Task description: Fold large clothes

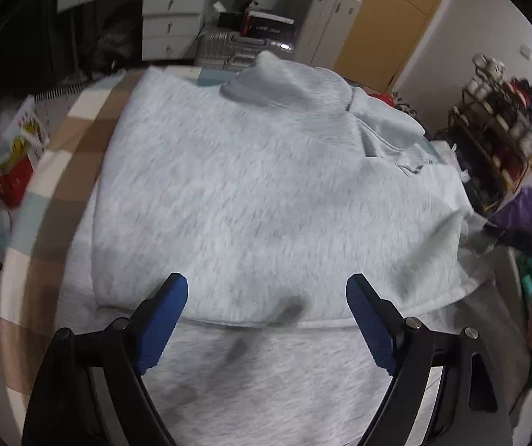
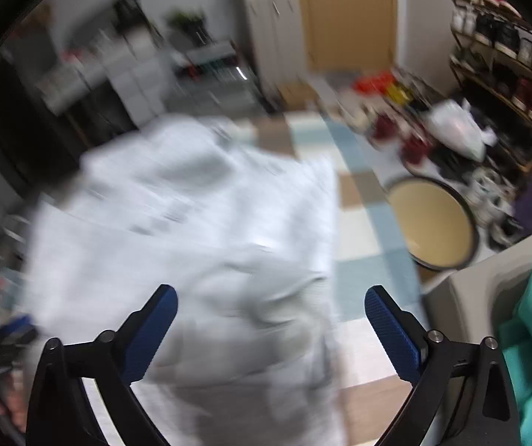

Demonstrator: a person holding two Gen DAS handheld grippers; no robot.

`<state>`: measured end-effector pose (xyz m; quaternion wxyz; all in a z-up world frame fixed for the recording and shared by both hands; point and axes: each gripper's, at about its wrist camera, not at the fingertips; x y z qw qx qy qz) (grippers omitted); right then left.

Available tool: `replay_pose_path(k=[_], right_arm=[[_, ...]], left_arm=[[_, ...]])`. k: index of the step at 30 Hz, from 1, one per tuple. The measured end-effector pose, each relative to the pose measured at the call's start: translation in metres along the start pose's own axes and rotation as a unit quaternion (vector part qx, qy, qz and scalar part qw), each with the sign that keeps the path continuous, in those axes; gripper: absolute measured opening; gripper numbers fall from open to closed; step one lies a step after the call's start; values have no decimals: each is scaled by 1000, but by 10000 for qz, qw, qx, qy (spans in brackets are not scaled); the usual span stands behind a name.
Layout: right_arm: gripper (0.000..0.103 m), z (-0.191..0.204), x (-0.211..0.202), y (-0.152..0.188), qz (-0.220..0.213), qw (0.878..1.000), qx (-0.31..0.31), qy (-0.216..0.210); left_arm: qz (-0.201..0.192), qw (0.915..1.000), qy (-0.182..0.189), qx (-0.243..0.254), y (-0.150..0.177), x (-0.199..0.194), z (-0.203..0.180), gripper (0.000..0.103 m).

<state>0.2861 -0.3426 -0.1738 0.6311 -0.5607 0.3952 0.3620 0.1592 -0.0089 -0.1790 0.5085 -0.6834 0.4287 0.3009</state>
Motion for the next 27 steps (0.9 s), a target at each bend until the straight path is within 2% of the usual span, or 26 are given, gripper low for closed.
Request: replay_pose_path(k=[1,3,4,6,8,10,12,13,14,15,17,19,21,23,24,25,27], right_arm=[[42,-2,15,-2,297,9994,44,-142],[30,-3,28,-2,555,9981,124,-215],[18,-1,27,-3,467,9985,97,-276],[11,9,19,-10,294,9987,-96,-407],[9,18,2,-20,-31,9982,-250,-551],[8,29,-20,-36,-441,9939,-238,-981],[8,29,-45,-42,-939,9836,-152,-1530],[8,27,-60,-41,-1324,9737,-164,-1847],[8,25,-64,-38,-1501,9692,-175,-1943],[8,22,-60,-34,-1464,9698,-151,-1945],[8,10,-28,-24,-925,9822,-58,-1636],[8,-5,8,-10,-346,9945,-49,-983],[9,-17,36,8,232,9983,-101,-521],[10,-21,34,19,286,9982,-305,-422],[15,-19,29,22,287,9983,-492,-100],[26,-16,27,22,352,9976,-593,102],[27,-11,18,19,417,9947,-774,542]], left_arm=[[69,9998,68,-146,-5,2,13,84],[135,9993,170,-298,-7,6,15,84],[96,9993,184,-319,-10,8,17,84],[10,9994,145,-328,-19,7,15,84],[-93,9993,113,-352,-20,5,16,84],[-165,9989,137,-422,-21,-1,24,84],[-177,9985,124,-507,-28,7,30,84],[-176,9983,102,-544,-28,10,31,84],[-149,9984,84,-545,-29,13,32,84],[-118,9986,53,-516,-30,15,34,84],[-52,9990,-119,-438,-29,21,34,84],[-25,9991,-246,-346,-27,26,33,84],[13,9986,-489,-186,-26,30,30,84],[40,9975,-704,-9,-24,31,27,84],[61,9967,-810,74,-24,33,26,84],[94,9956,-919,150,-23,35,25,84],[105,9945,-1011,245,-23,36,24,84]])
Point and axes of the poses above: each gripper's, at about its wrist camera, not at the fingertips, and x roughly the way its jaws point, z to its left, y to its underside, and after that the axes turned 5 degrees about z, right-handed
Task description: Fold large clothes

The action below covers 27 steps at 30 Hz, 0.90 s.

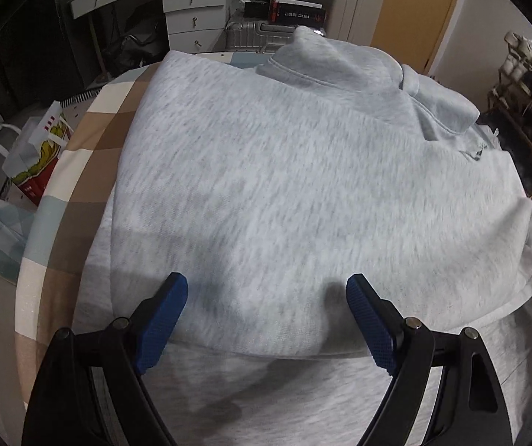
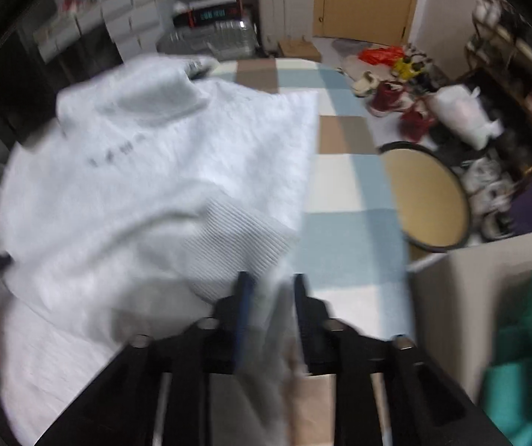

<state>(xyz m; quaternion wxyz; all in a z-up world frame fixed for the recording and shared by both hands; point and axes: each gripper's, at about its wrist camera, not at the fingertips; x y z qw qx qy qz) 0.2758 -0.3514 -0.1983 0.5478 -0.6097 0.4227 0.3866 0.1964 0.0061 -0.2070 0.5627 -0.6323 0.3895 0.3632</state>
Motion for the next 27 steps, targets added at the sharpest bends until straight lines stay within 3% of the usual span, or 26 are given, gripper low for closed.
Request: replay_pose_path(k=[1,4,5,8,11,14,16,21,23,26,27], right_arm=[[27,4,-11,-3,-131,9999,-47,72],[26,22,-43,-14,-634,9941,-147,-864],[26,33,-48,-19,-716,9916,-248,-1044],[26,72,-40,-34,-721,9843,-473,-1543],[26,99,0,-40,-325,9874,-520,-1462],[26,114,43,-29,228,9924,-691,-991],[27,113,39,-16,-76,9922,-867,-898],[26,101,31,0,180,9919,-938,-839],[25,94,14,5,53,9926,-786,-922],[39,89,-17,9,-632,9899,-759,-1013],[52,89,-18,7,-753,9907,-793,-809]], left_arm=[[-11,10000,34,14,0,-2,0,84],[-235,9941,1052,-78,-3,-24,0,84],[-329,9936,1082,-4,-4,-31,-5,84],[-451,9956,711,416,-4,-29,-18,85],[89,9971,480,582,-3,3,-19,84],[15,9962,379,784,0,8,-19,84],[63,9954,295,913,0,10,-20,84],[48,9949,205,985,2,9,-15,84],[-37,9960,283,851,4,-2,-16,84],[-139,9967,200,778,8,-7,-24,85],[-54,9970,106,769,9,-1,-24,84]])
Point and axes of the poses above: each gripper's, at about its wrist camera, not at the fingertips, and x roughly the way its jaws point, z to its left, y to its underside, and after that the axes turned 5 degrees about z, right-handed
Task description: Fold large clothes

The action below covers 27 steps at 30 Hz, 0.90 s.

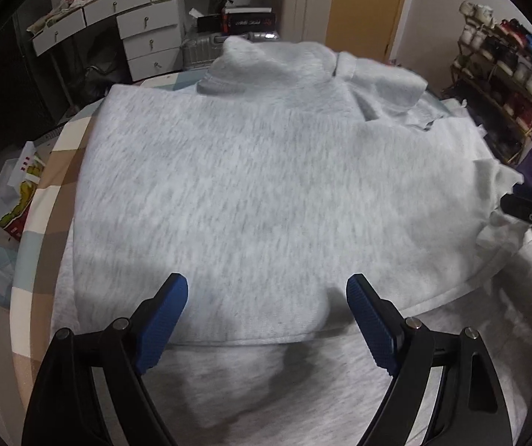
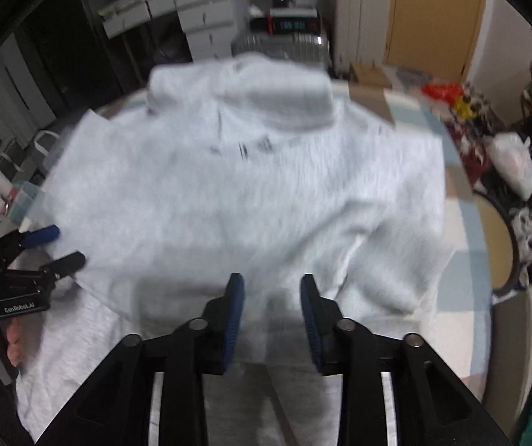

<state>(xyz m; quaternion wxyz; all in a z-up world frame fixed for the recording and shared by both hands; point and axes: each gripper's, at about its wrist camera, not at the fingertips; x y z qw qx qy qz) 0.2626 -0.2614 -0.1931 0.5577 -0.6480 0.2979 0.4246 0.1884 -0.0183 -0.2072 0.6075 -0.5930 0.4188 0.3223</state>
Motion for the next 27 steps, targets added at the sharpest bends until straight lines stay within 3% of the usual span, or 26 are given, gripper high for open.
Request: replay_pose_path(k=[2,3,5,6,9,11,13,14,17,20,21,23,26,27], right_arm=[[58,-1,11,-2,102,9989,-60,443],[58,-6,26,-2,358,9971,14,674],[58,-13,51,1,904,9929,196,746],[58,-13,47,5,768,9942,176,726],[58,-6,36,9,958,9912,-82,912],[57,-1,21,7,709,9943,-170,778],[59,-5,5,6,283,9966,-75,769],[61,-8,5,8,289,9966,25,774],[65,-19,36,21,896,9934,263,667],[65,-11,32,29,810,9932,125,830],[65,-9,28,26,833,9933,136,791],[63,-11,7,16,612,9973,264,314],[64,-19,-31,-17,-14,9983,533,-242],[73,-21,-41,-30,-225,9974,611,-304]], left_arm=[[29,9999,-124,64,-2,8,-4,84],[-31,9998,-186,117,-1,8,-6,85],[40,9996,-261,140,-1,7,-7,85],[53,9997,-227,32,-2,4,-4,84],[-127,9996,195,-164,-4,-9,2,84],[-127,9998,119,-135,-4,-8,2,84],[113,9998,29,-153,-5,5,4,84],[72,9999,40,-131,-4,9,4,84],[24,9997,-199,171,-4,9,-5,85],[-73,9999,8,80,-2,-2,-1,84],[-149,9998,79,50,-2,-8,2,84],[-329,9994,-17,-48,-1,-21,8,85],[-588,9977,-126,-302,-3,-37,21,85],[-640,9972,-43,-391,-4,-42,26,85]])
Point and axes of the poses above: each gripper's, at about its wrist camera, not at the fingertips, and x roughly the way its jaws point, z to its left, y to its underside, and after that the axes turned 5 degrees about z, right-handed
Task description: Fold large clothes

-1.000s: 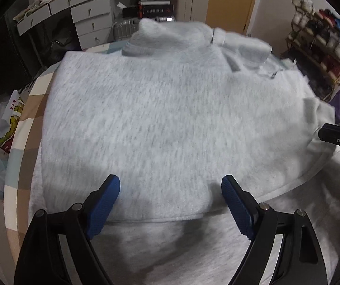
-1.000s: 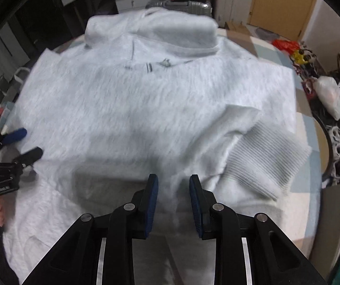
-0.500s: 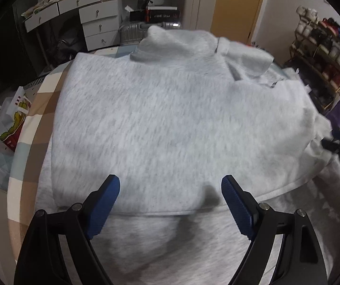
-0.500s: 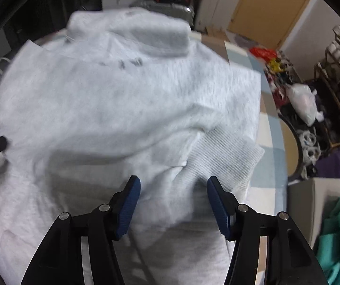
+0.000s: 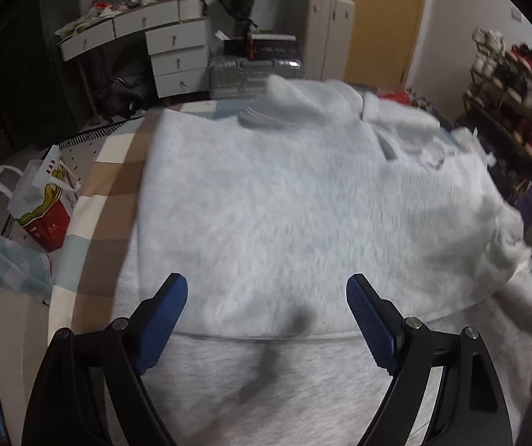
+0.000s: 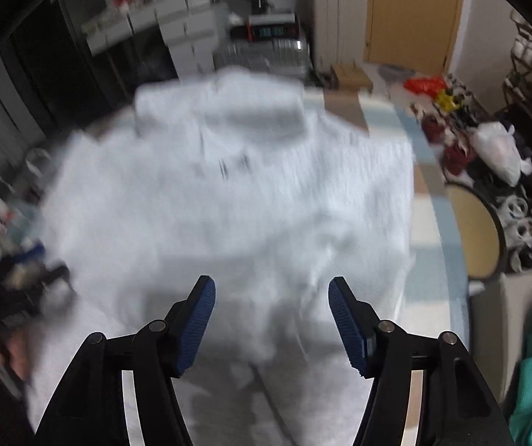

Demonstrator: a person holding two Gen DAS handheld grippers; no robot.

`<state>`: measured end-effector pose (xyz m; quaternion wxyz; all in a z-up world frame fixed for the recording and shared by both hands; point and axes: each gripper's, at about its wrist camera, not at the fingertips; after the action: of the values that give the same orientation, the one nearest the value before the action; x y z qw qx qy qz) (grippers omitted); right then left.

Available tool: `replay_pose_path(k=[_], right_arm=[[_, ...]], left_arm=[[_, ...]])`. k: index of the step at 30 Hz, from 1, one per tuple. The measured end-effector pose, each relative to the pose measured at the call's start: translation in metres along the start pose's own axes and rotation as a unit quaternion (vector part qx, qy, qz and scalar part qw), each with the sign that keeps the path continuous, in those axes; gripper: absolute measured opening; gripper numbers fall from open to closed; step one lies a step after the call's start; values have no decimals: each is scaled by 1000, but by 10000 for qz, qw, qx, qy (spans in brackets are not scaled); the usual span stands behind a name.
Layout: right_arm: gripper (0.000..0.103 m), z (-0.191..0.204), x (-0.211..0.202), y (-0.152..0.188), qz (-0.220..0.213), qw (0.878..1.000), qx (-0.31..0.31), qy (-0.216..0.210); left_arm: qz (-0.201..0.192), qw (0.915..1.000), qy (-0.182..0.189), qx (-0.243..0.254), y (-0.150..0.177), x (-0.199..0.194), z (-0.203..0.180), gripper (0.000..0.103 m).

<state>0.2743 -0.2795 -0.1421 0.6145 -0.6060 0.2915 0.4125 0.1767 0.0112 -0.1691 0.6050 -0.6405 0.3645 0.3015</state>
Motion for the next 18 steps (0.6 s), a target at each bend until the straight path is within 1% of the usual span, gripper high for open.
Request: replay_pose_path(k=[1,2,3,4,6,8,10,12,14,15,16,17,18], right_arm=[[88,0,-9,-20,-230,9996,117,-97],[93,4,-12,-35,-353,9991,197,-134],[94,8,-12,-52,-460,9984,275,-157],[94,10,-6,-77,-505,9979,354,-186],[94,11,14,-111,-420,9977,493,-202],[94,13,54,-151,-117,9964,790,-293],[94,13,87,-174,57,9943,961,-456],[93,14,124,-191,267,9929,1071,-443],[91,21,165,-206,630,9918,1108,-136],[89,20,179,-209,720,9912,1112,-8],[82,22,194,-214,814,9904,1108,172],[77,24,203,-216,864,9899,1091,263],[59,26,210,-218,886,9905,1011,283]], left_arm=[[-48,9999,43,-85,-1,-3,4,85],[-103,9998,31,-143,-1,-7,6,85],[-136,9998,-8,-167,-2,-6,8,85],[-139,9997,-76,-163,-3,-6,9,85],[-115,9996,-234,-93,-5,2,9,85],[-27,9994,-341,2,-6,9,8,85],[80,9988,-470,128,-6,16,5,85],[162,9980,-569,231,-5,22,5,85],[252,9973,-617,314,-4,29,4,85],[298,9969,-628,381,-3,32,4,85],[330,9964,-646,443,-2,33,3,85],[353,9957,-685,513,-2,34,2,85],[340,9952,-732,547,-2,34,2,85]])
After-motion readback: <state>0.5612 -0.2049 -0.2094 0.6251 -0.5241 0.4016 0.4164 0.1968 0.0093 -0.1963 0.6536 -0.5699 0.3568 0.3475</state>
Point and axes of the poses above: each gripper's, at about its wrist camera, not at the fingertips, and x roughly the way its jaws point, z to its left, y to its underside, and after that the axes turned 5 degrees about z, right-handed
